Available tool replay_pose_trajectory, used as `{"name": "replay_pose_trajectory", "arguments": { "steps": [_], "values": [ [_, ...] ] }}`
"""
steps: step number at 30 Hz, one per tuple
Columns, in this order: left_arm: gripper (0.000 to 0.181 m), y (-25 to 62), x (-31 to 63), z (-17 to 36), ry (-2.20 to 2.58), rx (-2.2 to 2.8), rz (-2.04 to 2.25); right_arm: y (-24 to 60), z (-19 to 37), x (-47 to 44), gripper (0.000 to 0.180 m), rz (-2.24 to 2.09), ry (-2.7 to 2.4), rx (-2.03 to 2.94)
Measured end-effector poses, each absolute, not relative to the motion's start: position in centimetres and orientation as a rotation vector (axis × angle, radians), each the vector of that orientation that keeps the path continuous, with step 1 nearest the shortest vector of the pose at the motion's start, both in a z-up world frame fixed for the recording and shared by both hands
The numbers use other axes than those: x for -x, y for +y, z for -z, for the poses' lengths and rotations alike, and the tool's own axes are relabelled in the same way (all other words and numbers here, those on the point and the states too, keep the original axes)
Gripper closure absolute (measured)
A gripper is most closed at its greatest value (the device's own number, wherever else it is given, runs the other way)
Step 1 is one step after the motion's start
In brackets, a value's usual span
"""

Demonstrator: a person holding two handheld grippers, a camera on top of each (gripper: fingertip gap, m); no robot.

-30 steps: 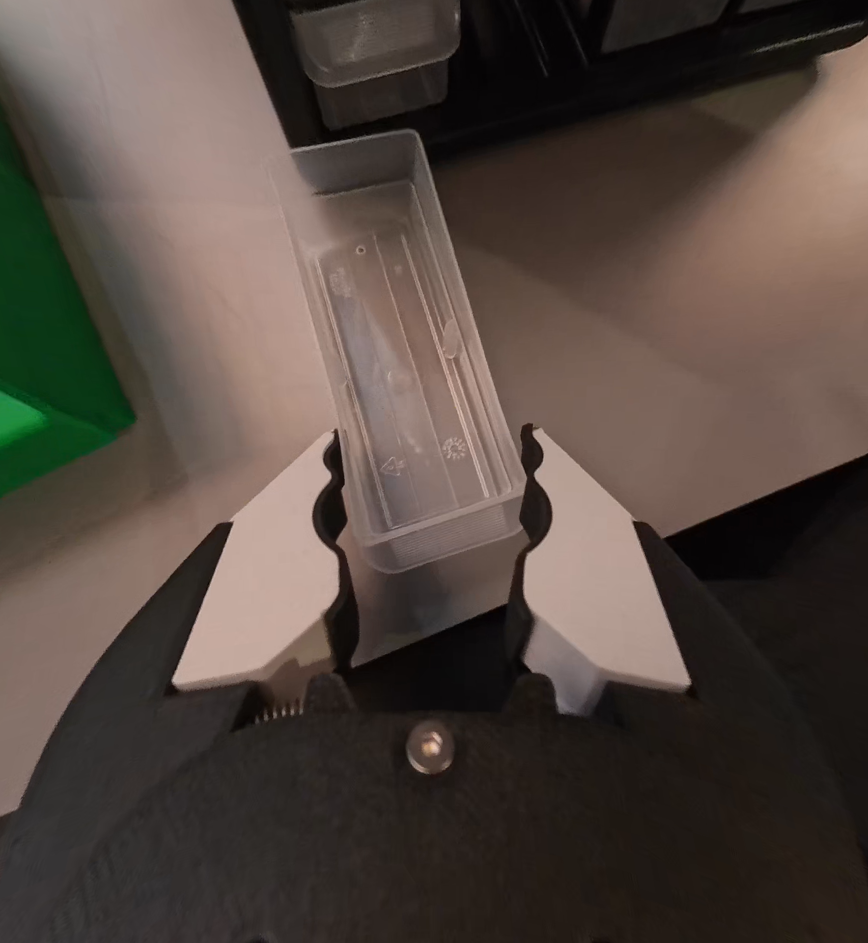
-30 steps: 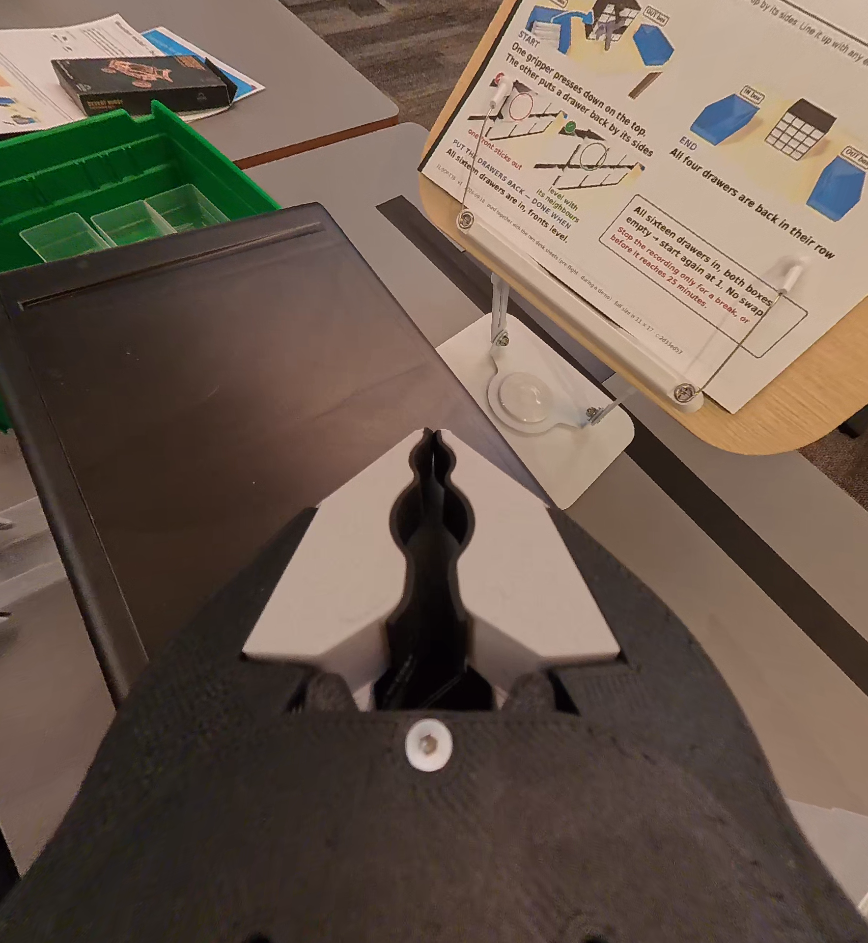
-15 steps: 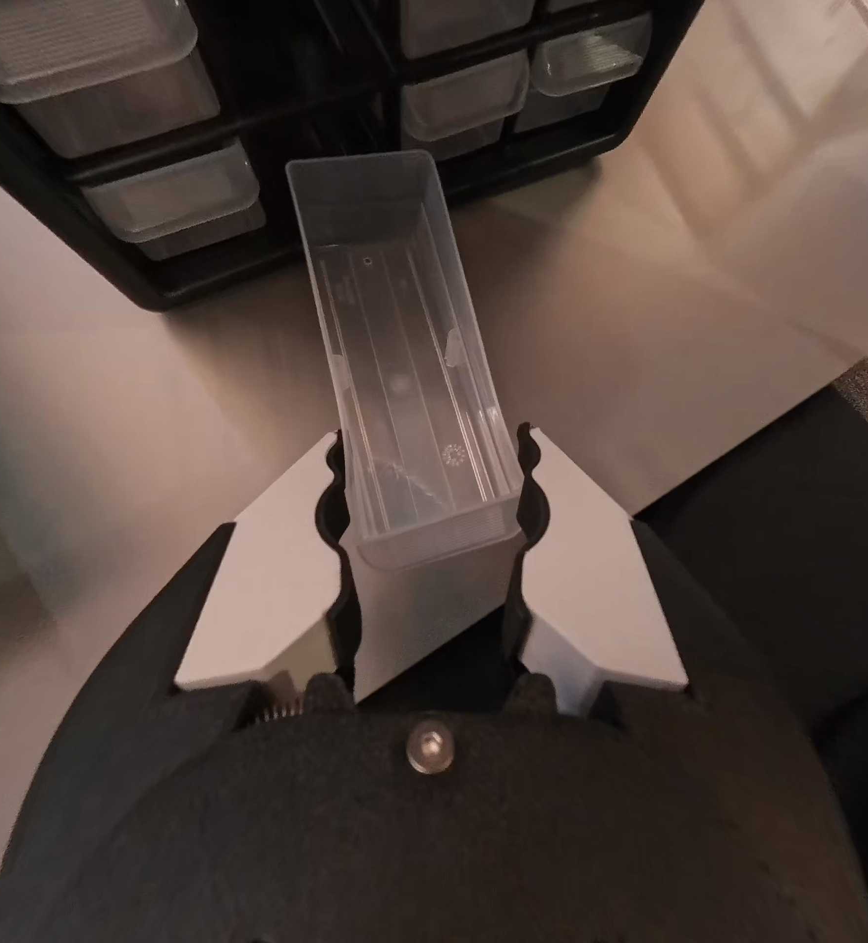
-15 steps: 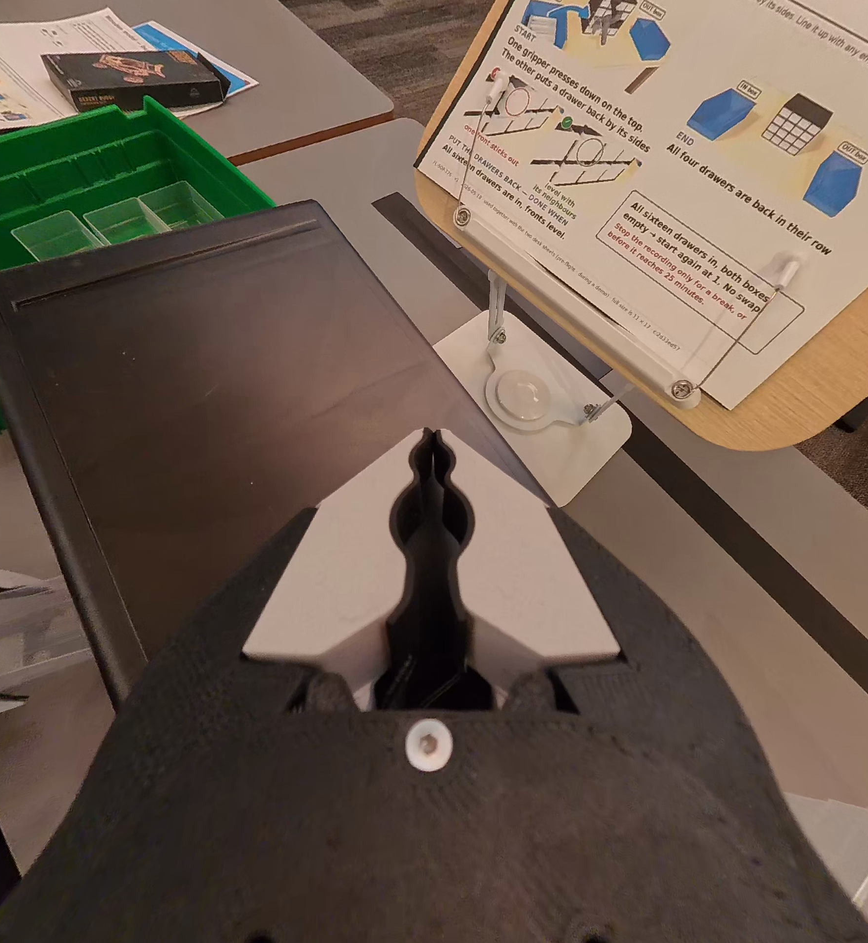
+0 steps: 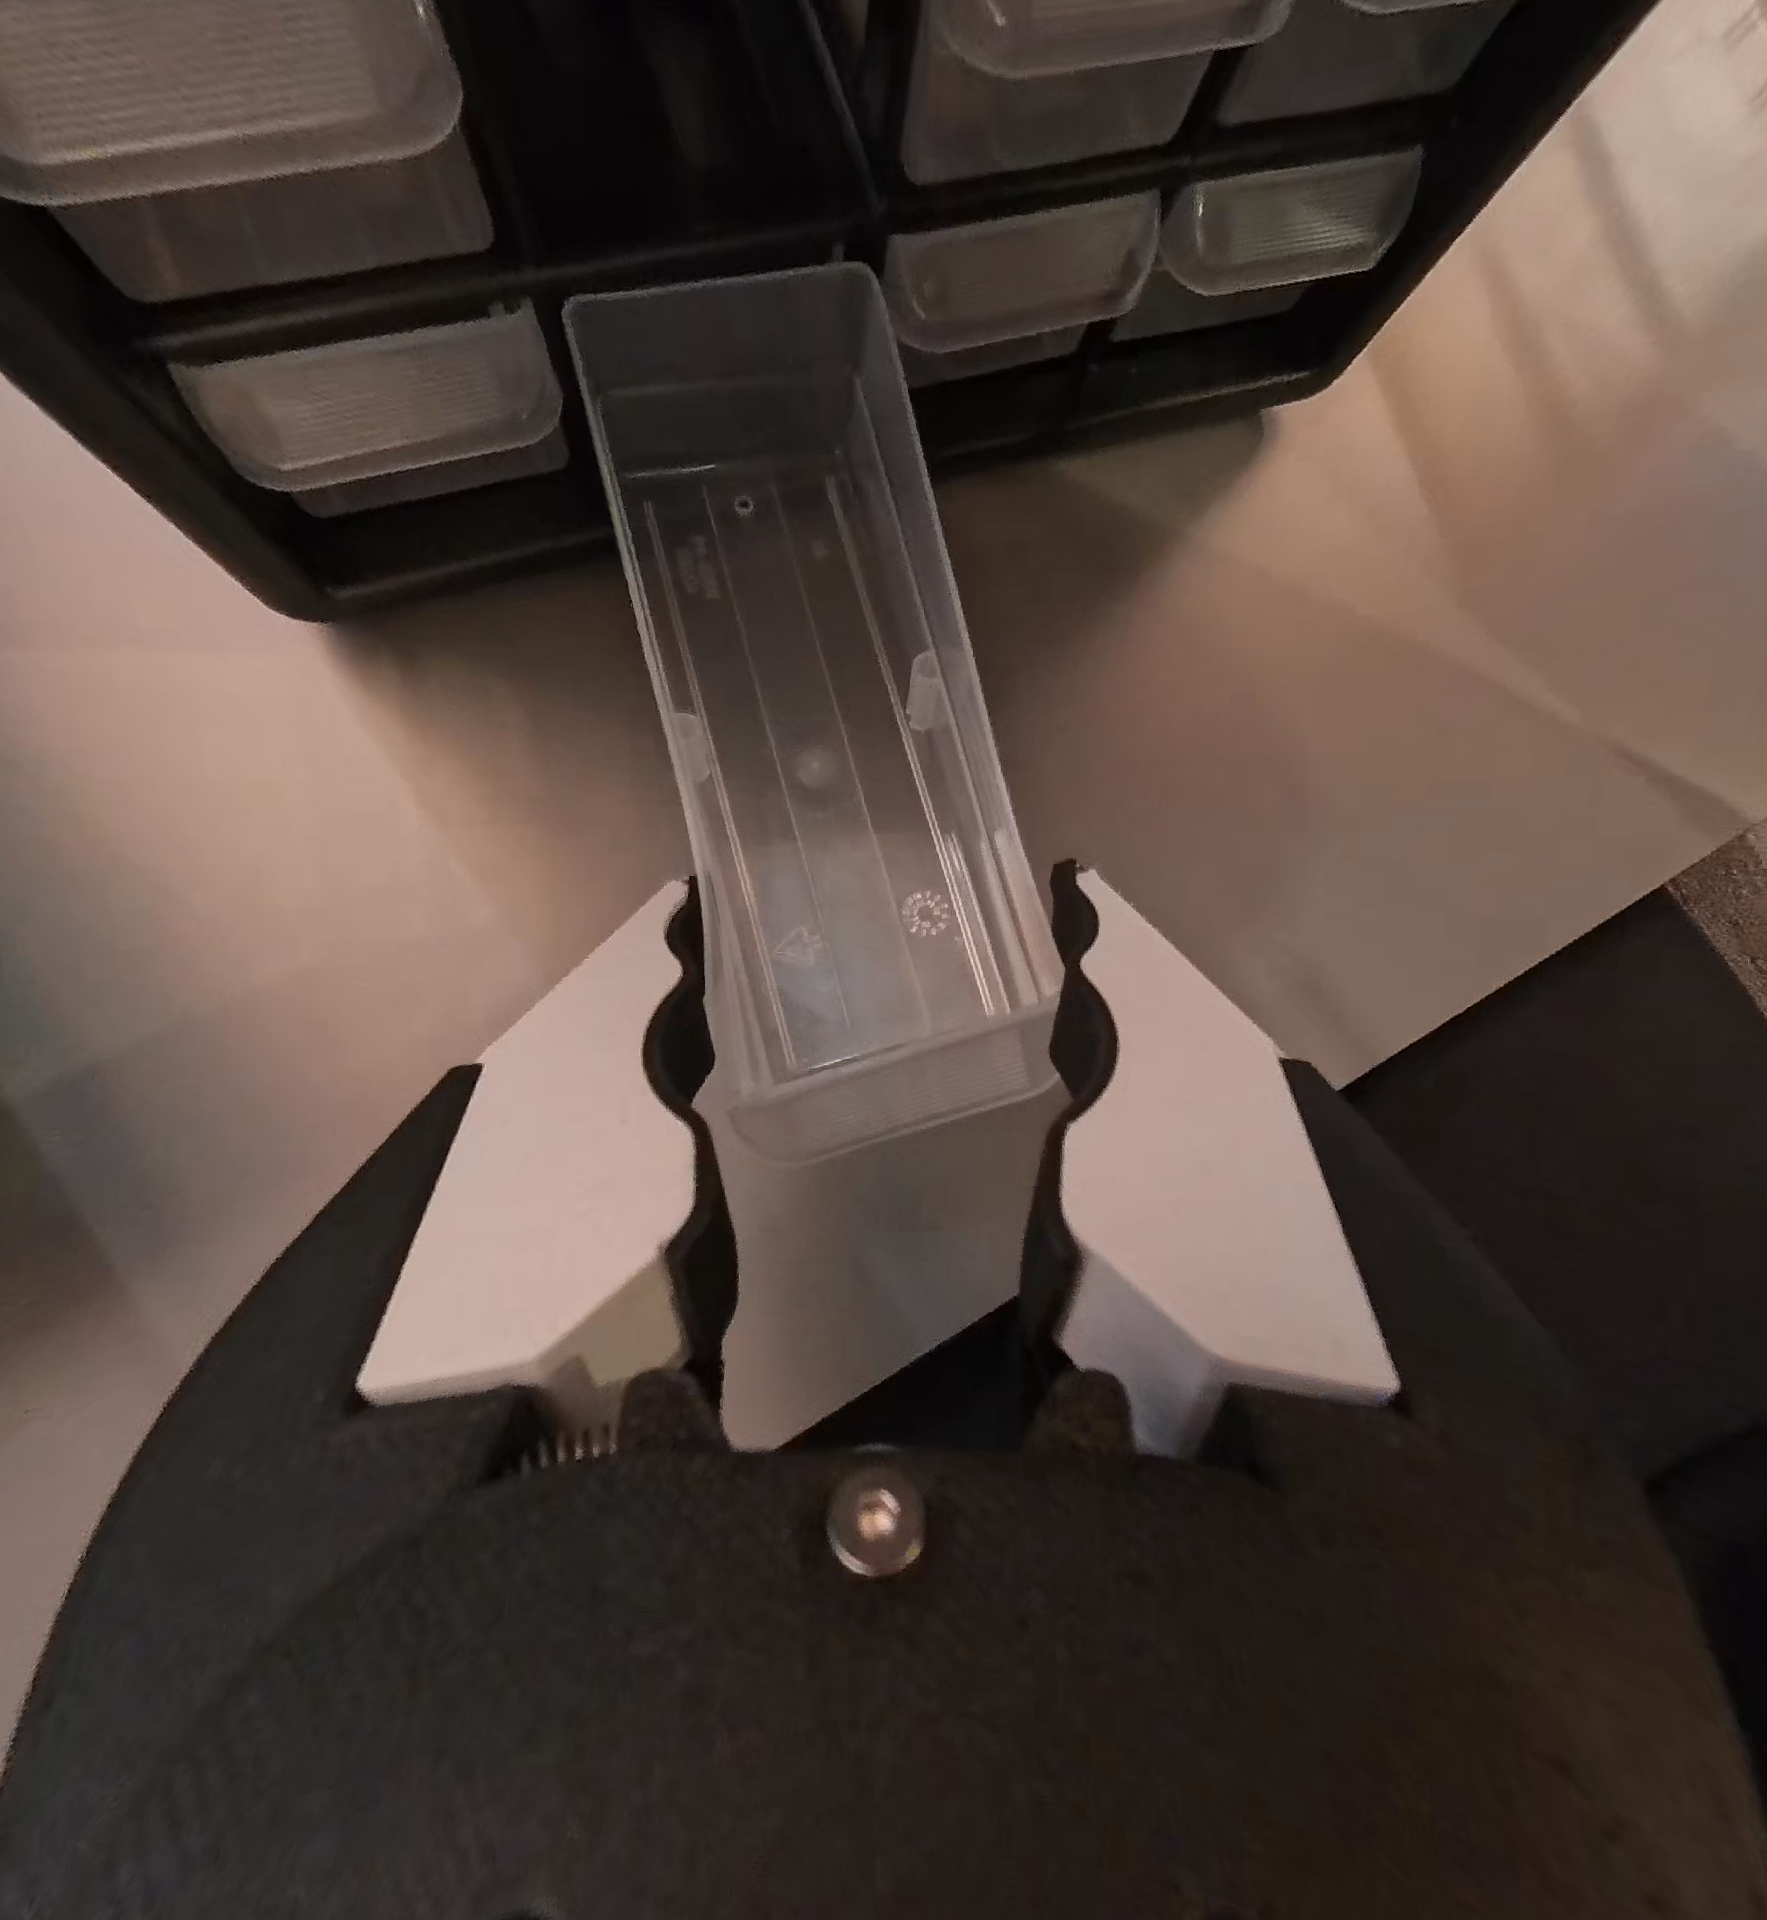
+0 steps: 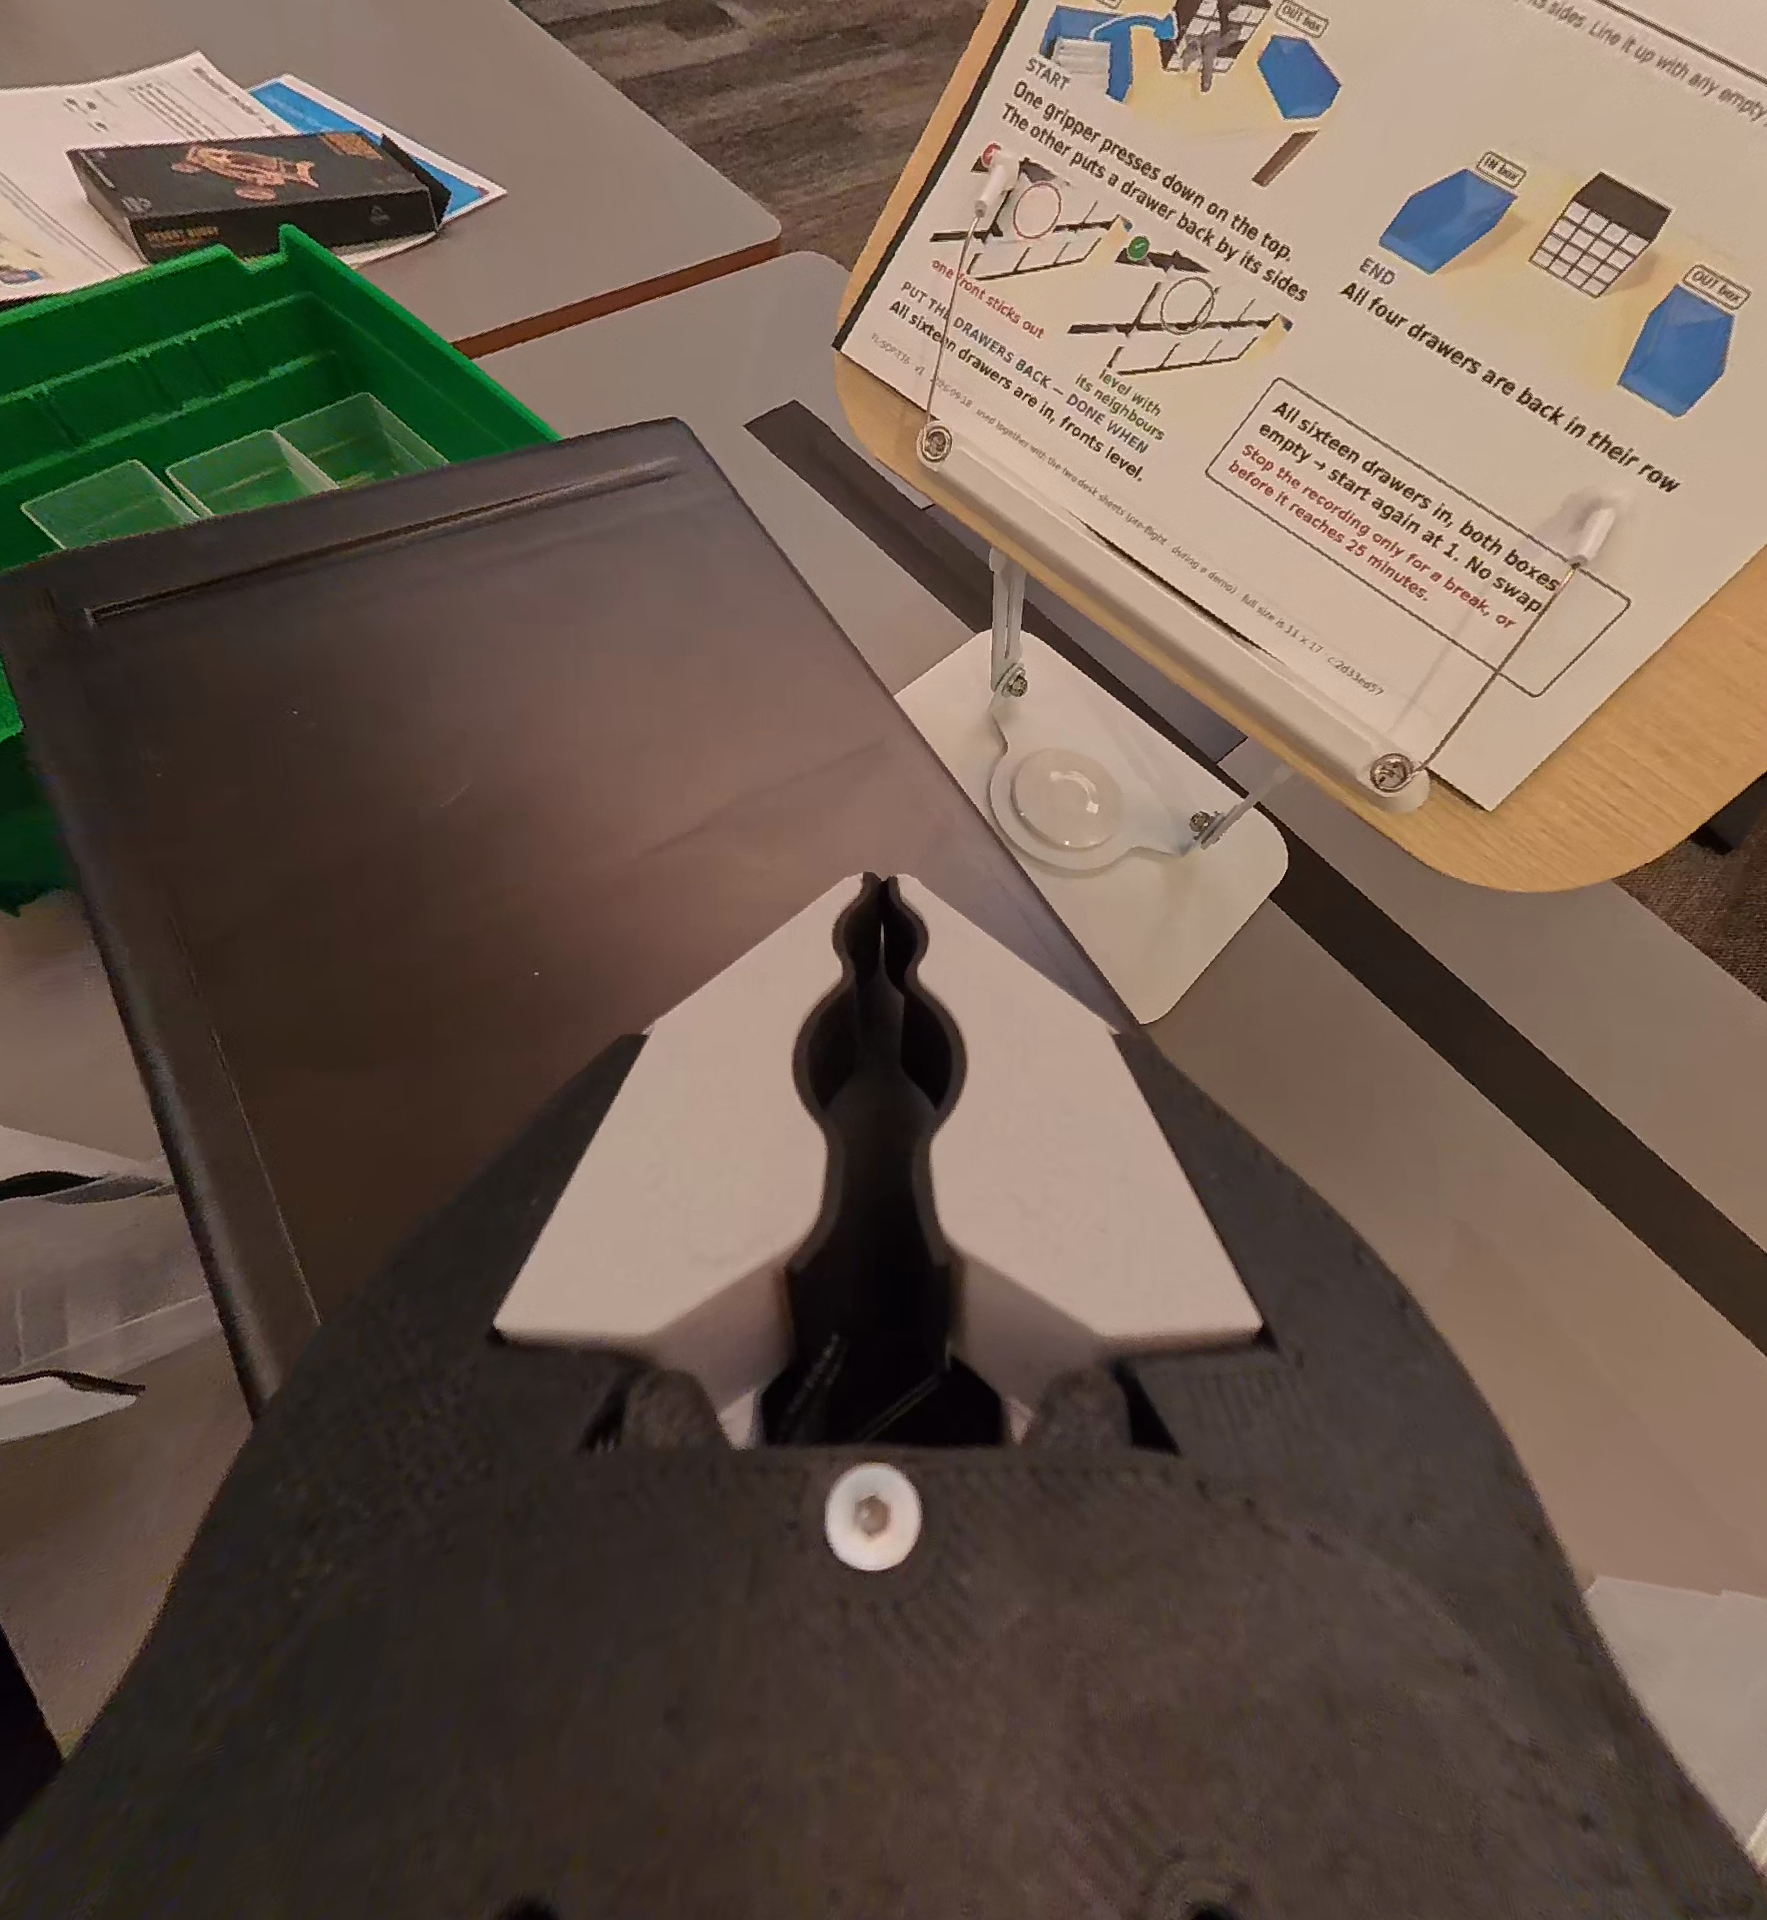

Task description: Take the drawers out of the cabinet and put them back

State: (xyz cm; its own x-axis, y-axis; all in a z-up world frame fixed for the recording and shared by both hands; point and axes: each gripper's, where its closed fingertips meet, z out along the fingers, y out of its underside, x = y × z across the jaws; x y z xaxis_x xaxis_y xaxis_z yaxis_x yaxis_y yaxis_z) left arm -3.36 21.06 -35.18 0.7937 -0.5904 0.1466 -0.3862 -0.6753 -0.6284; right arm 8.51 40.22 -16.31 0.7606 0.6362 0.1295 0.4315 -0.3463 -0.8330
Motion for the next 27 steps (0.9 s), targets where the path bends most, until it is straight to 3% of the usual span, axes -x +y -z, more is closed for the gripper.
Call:
{"name": "replay_pose_trajectory", "arguments": {
  "steps": [27],
  "values": [
    [0.117, 21.8, 4.2, 33.7, 0.798, 2.549, 0.452, 40.2, 16.2, -8.6, 0.18, -0.259, -0.781, 1.992]
  ]
}}
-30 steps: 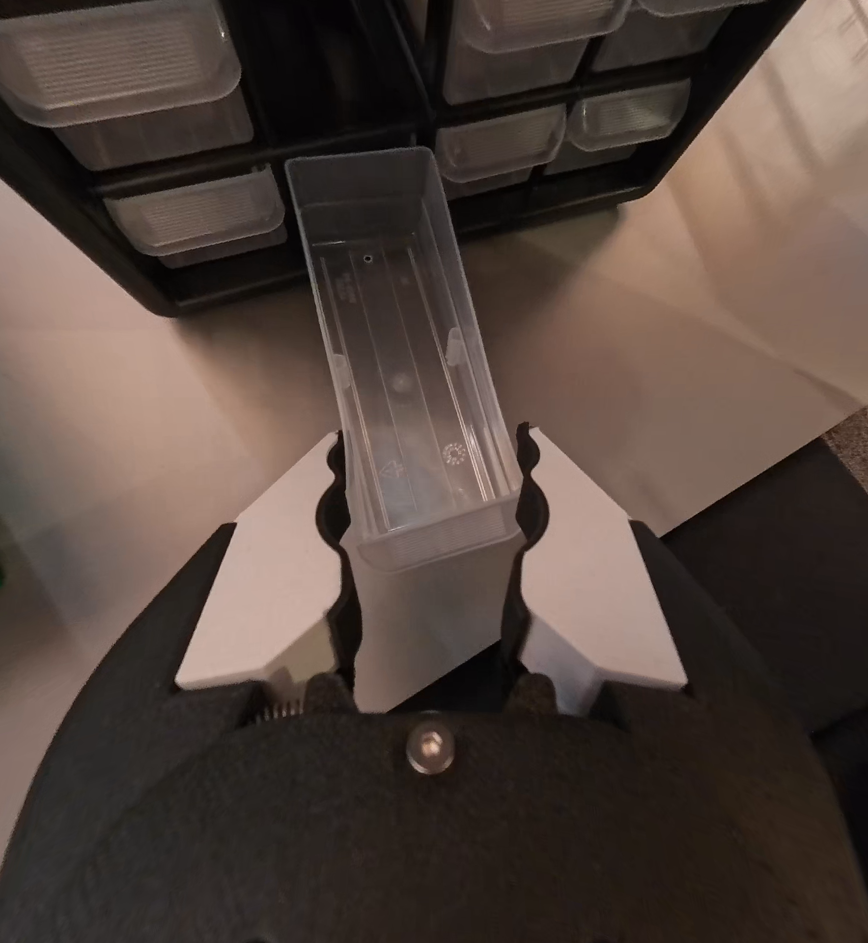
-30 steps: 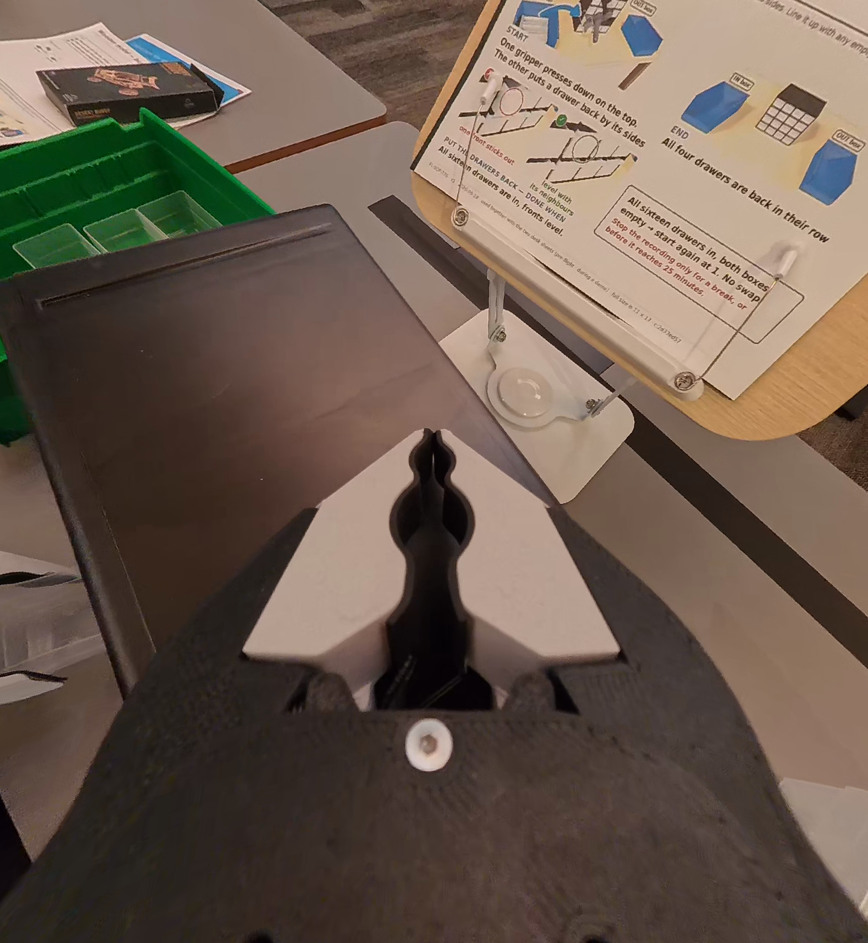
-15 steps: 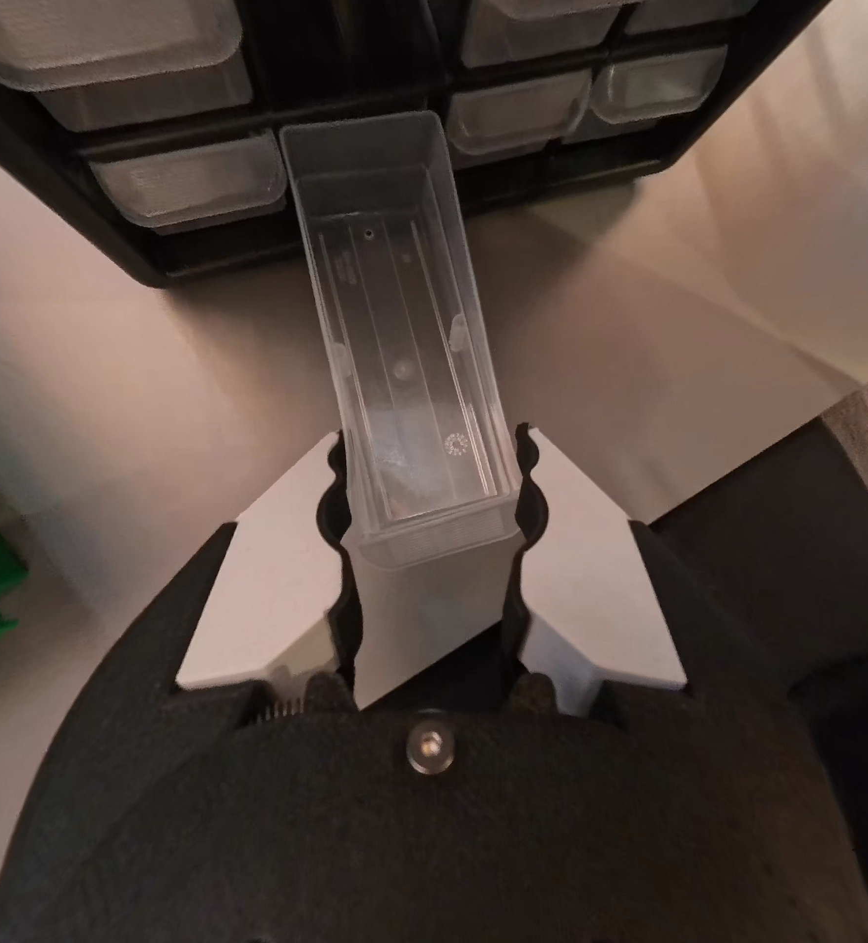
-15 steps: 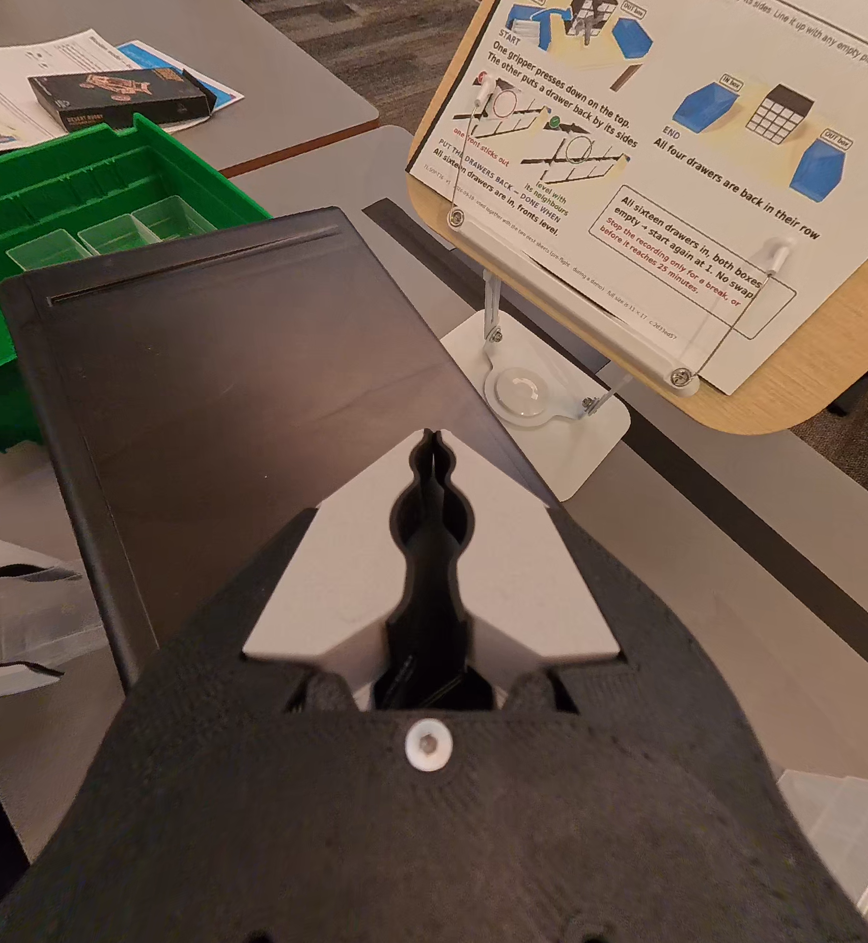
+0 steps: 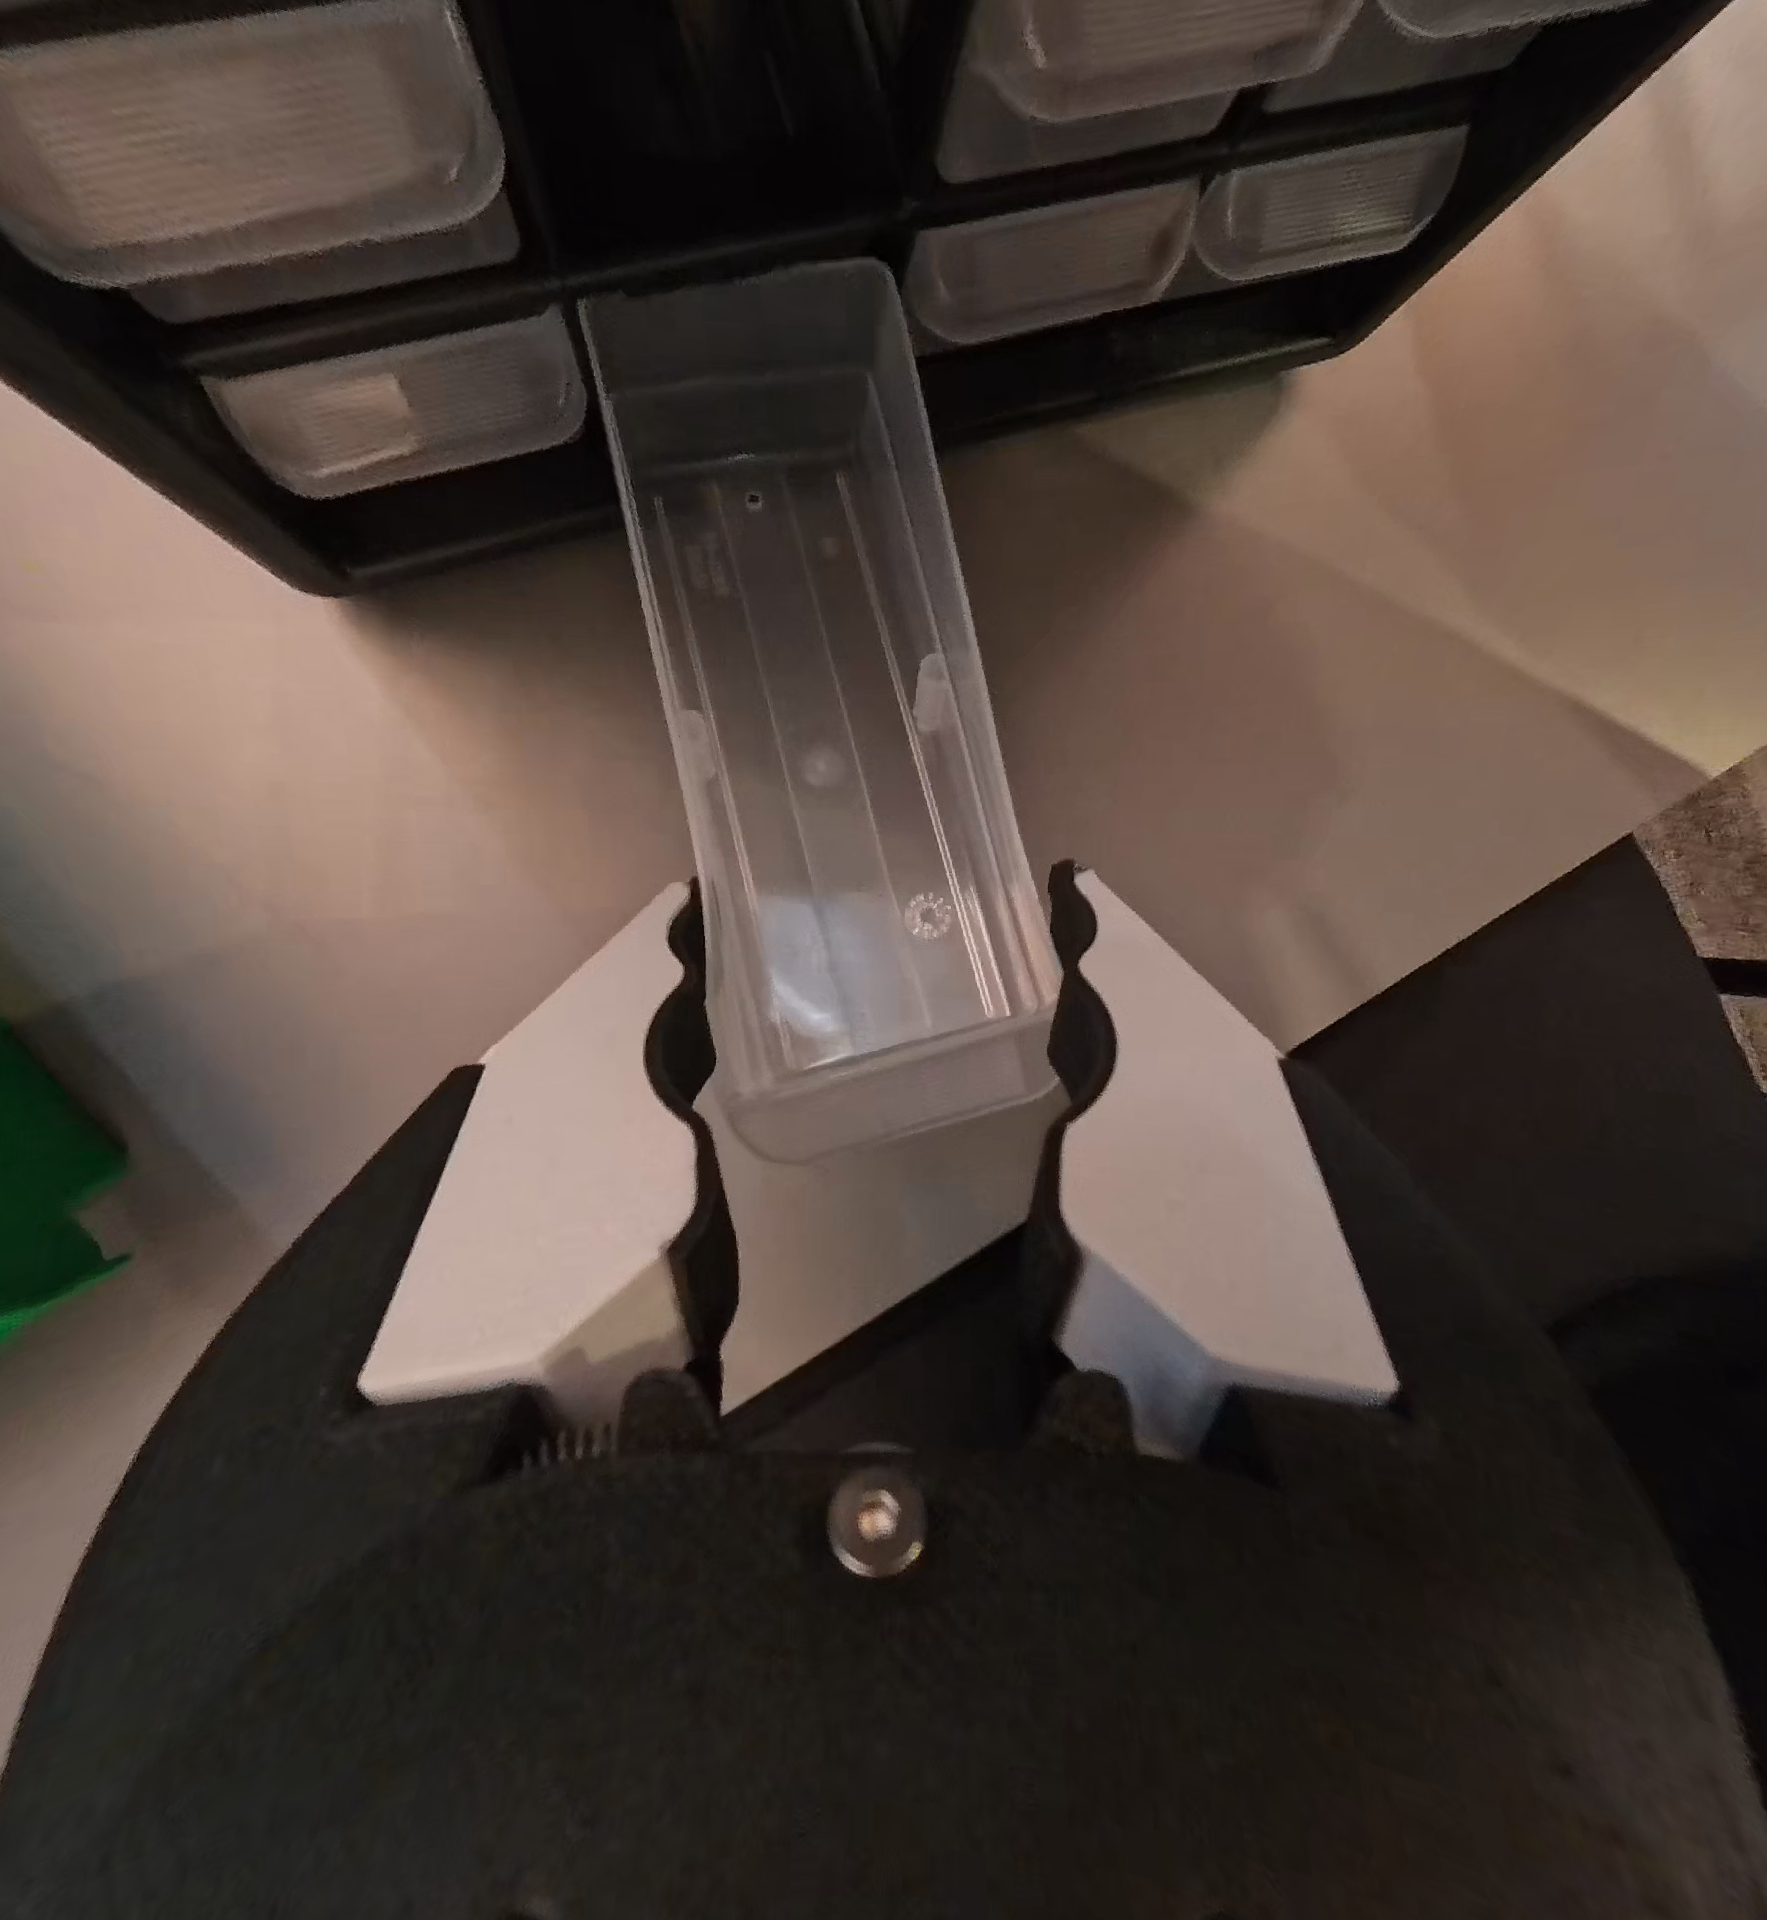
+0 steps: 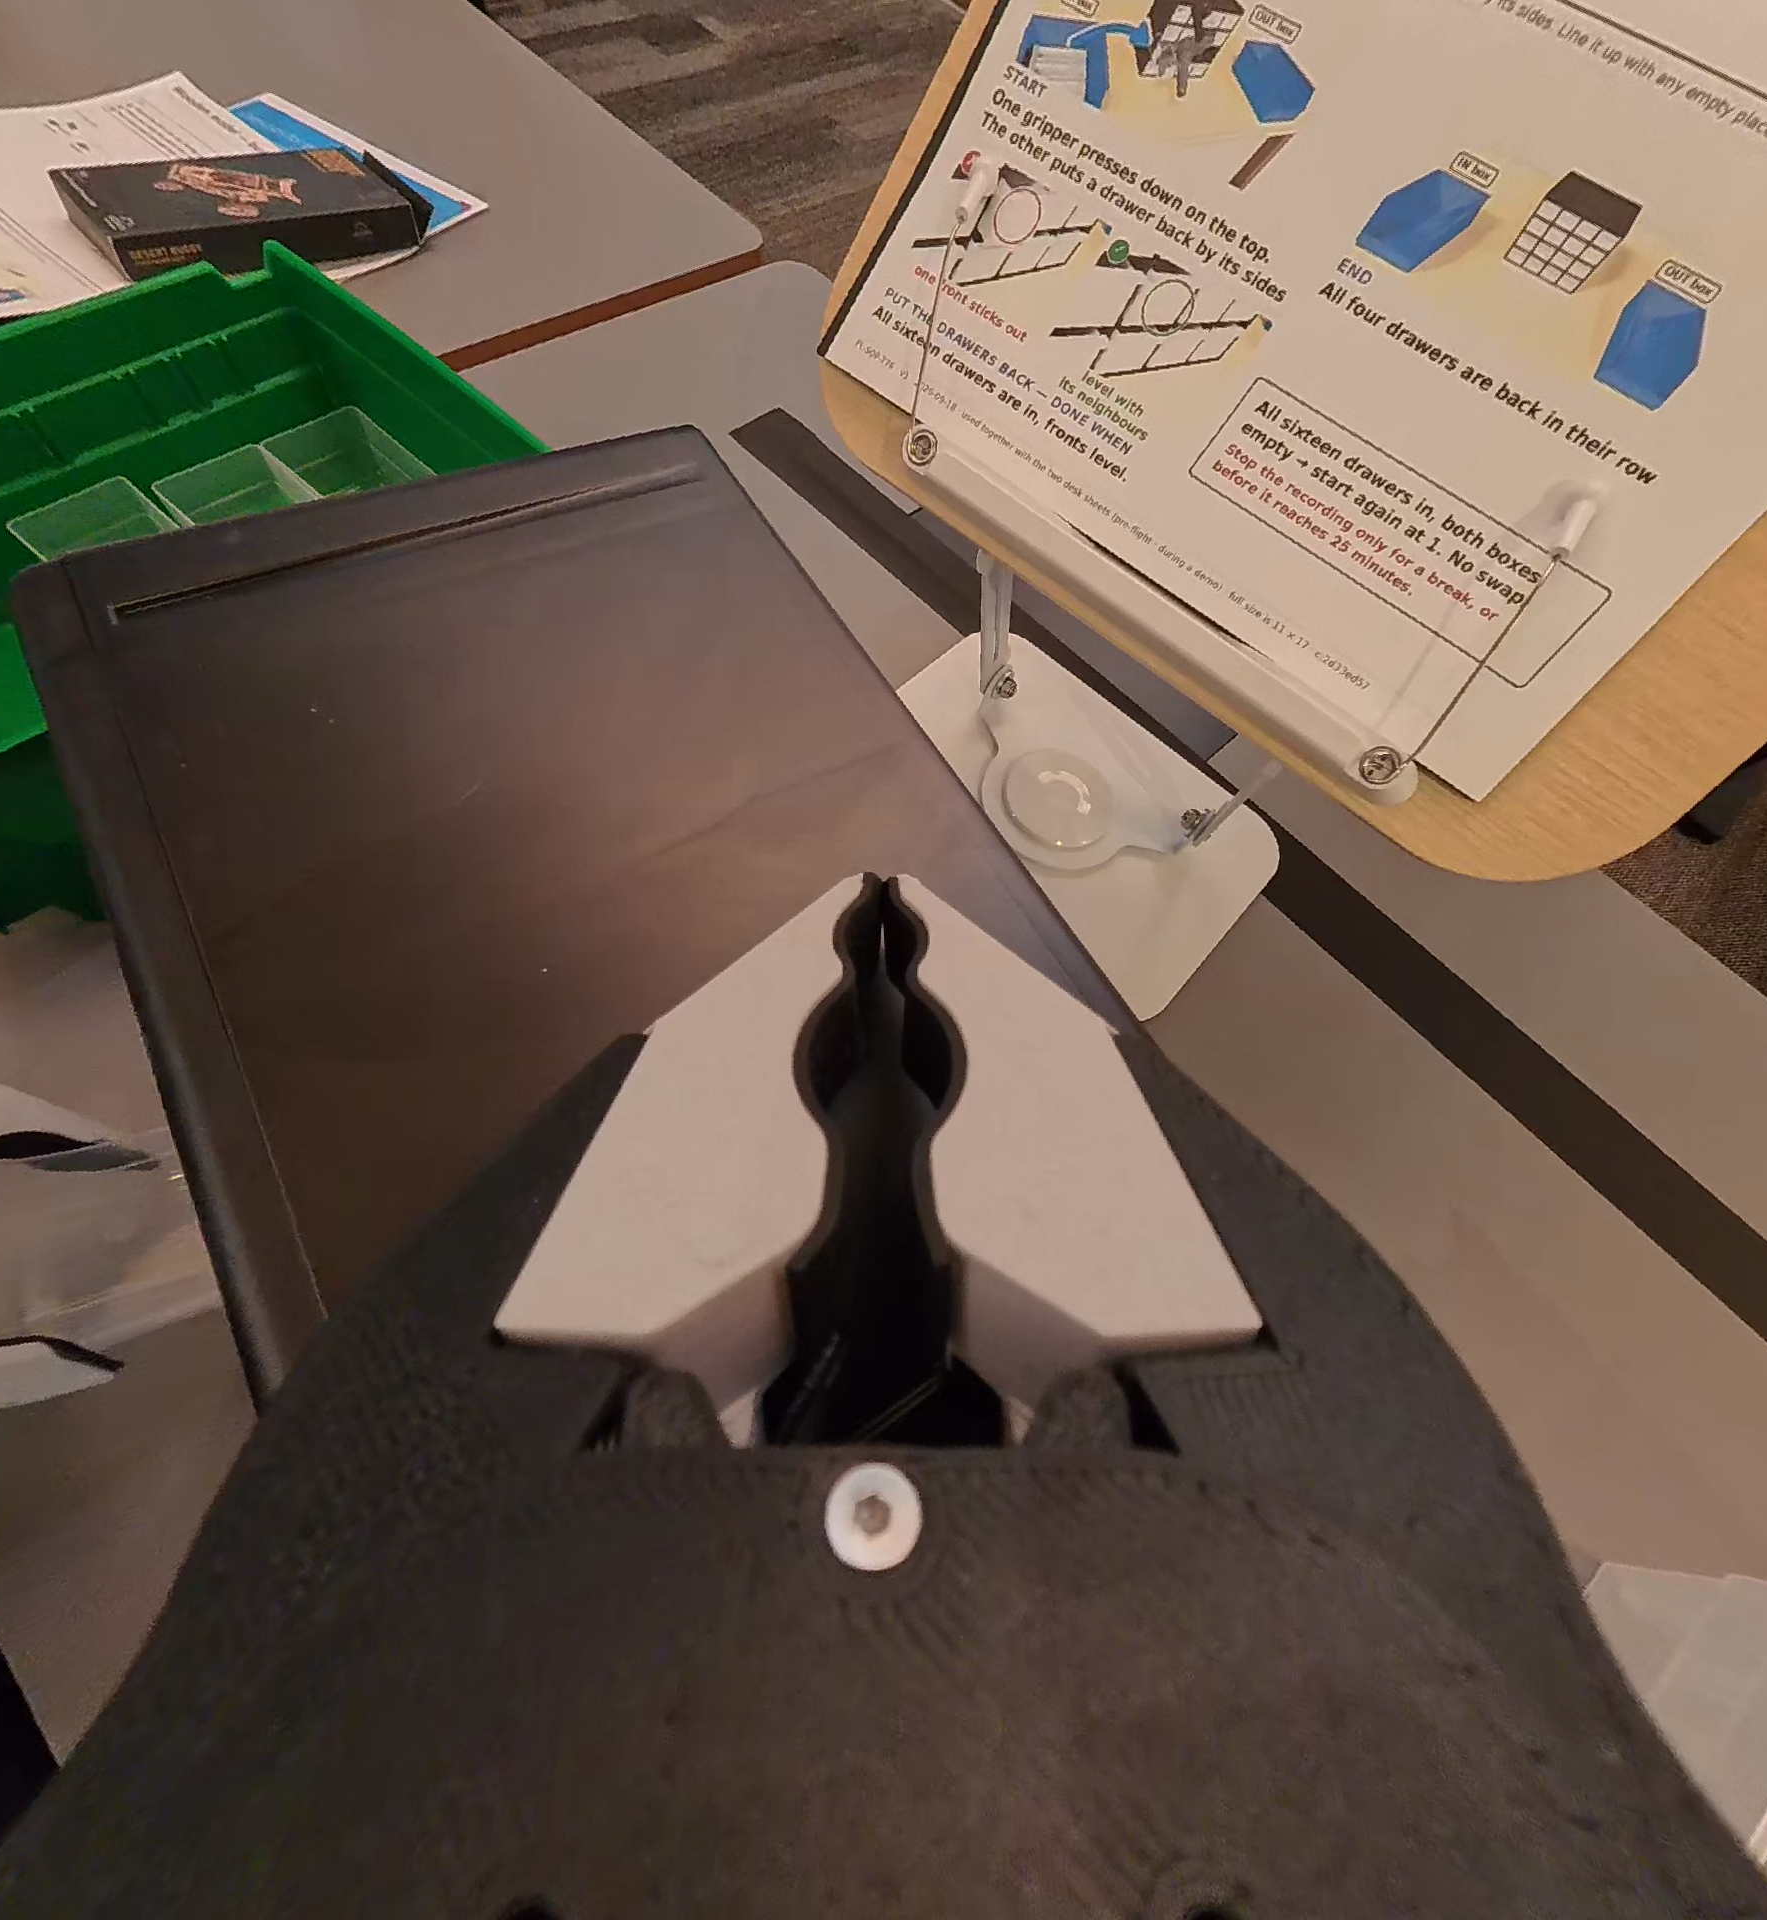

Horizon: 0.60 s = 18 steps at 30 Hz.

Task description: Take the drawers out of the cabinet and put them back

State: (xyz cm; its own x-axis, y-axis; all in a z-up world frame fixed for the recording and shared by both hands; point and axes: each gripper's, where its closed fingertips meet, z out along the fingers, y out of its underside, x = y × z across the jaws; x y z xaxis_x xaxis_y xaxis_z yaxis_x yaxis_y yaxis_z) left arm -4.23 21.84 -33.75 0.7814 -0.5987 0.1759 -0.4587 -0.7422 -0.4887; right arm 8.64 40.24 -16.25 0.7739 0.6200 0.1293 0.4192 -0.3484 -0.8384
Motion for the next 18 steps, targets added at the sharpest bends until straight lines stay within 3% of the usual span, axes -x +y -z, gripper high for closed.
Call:
{"name": "replay_pose_trajectory", "arguments": {
  "steps": [18],
  "values": [
    [0.114, 27.5, 1.6, 35.6, 0.71, 2.298, 0.434, 40.3, 16.2, -8.8, 0.18, -0.267, -0.77, 1.987]
  ]
}}
